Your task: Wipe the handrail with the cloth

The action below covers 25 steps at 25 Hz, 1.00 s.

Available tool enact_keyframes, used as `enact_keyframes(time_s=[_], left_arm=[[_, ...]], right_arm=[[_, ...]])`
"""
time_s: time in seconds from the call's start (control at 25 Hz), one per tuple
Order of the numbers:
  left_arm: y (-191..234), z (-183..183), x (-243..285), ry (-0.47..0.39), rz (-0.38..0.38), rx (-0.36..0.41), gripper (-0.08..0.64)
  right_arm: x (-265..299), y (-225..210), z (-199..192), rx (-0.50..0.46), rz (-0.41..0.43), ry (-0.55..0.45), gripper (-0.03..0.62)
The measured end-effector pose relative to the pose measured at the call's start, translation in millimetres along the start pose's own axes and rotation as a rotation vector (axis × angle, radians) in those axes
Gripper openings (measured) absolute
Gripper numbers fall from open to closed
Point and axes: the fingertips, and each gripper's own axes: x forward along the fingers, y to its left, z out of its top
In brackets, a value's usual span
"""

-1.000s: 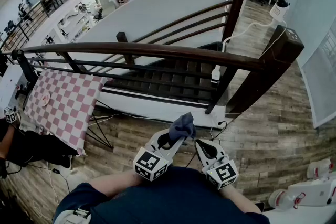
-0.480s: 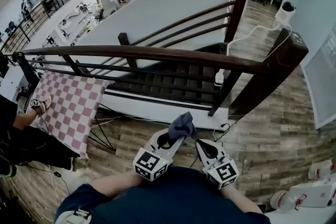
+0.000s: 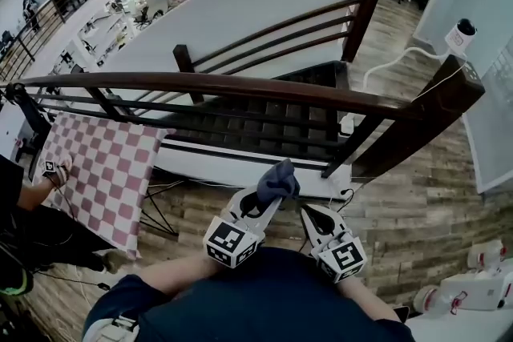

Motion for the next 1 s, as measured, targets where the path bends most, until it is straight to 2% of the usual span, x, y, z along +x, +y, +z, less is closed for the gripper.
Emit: enact_keyframes(time_s=[0.16,0.32,0.56,0.76,1.0], left_arm=[[40,5,-4,-0.004,-0.019,0.003,0.092],[78,10,-2,-0.018,-0.005,-0.022,0.092],[109,16,11,-0.021,0.028,-0.042,0.092],[125,18,35,-0.009,0.067,-0.036,0.091],[144,31,84,0.000,0.148,-0.018,0.091]], right_arm=[[39,10,10,0.003,-0.024,0.011,0.011],[70,6,15,0.001,-0.044,0.025,0.011],[89,-11,18,0.017,-0.052,0.045,0.011],[110,-36,16,0.026,0.013,0.019,0.011],[123,-94,32,0.029,0.068,-0.023,0.011]])
